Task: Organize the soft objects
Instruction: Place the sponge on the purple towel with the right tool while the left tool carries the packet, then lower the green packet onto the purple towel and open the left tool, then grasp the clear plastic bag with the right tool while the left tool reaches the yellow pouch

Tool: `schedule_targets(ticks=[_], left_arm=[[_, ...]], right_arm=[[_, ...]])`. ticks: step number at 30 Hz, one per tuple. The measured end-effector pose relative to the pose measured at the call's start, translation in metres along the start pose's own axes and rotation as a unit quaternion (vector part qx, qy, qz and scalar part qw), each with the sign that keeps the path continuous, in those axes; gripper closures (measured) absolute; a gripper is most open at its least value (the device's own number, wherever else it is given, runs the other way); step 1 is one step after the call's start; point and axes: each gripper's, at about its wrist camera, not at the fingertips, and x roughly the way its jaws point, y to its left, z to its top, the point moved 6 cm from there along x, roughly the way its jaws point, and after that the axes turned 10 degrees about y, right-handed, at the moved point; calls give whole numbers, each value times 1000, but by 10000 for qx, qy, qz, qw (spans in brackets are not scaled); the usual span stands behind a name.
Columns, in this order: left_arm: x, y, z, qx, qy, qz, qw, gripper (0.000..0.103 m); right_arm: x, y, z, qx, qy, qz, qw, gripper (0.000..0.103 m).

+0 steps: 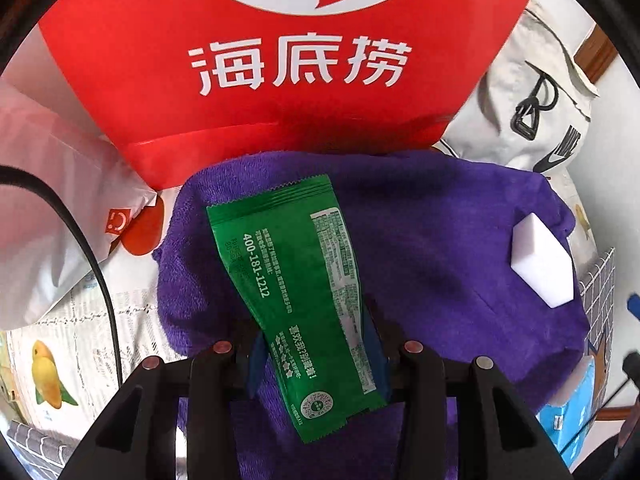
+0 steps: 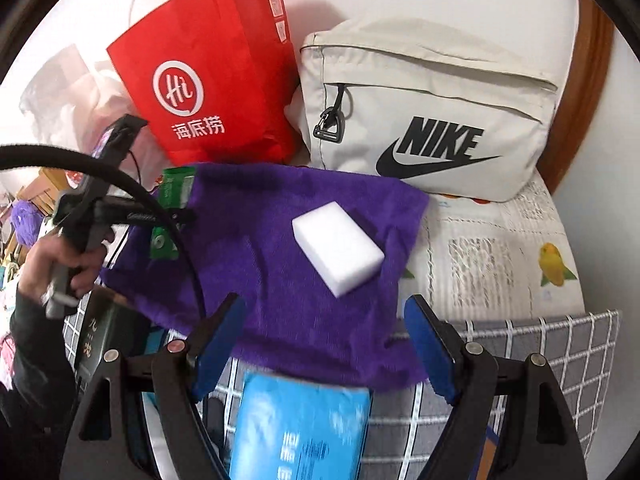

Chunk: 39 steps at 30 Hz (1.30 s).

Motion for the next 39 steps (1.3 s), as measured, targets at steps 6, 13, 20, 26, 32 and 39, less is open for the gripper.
schedule_targets(ticks=[6, 13, 20, 26, 32, 39], left_arm=[[2, -13, 7, 108, -63, 89, 9999, 32], [-14, -13, 0, 42, -105, 383, 9992, 32], [-52, -14, -33, -17, -288, 454, 9986, 32], [-85, -12, -83, -11, -485, 443, 9978, 32], [-111, -2, -140, -59, -592, 387, 9975, 32], [-117, -8, -195, 60, -695, 286, 9972, 31]], right_arm=[[-6, 2, -10, -72, 4, -186, 9998, 22], [-19, 13, -29, -93, -94, -77, 9999, 22], [-46, 38, -64, -62, -217, 152, 9996, 22], [-60, 65, -102, -242, -180, 403, 9987, 22], [-45, 95, -142, -371, 175, 876, 9953, 22], [-14, 112, -178, -190, 679, 1334, 9885, 22]])
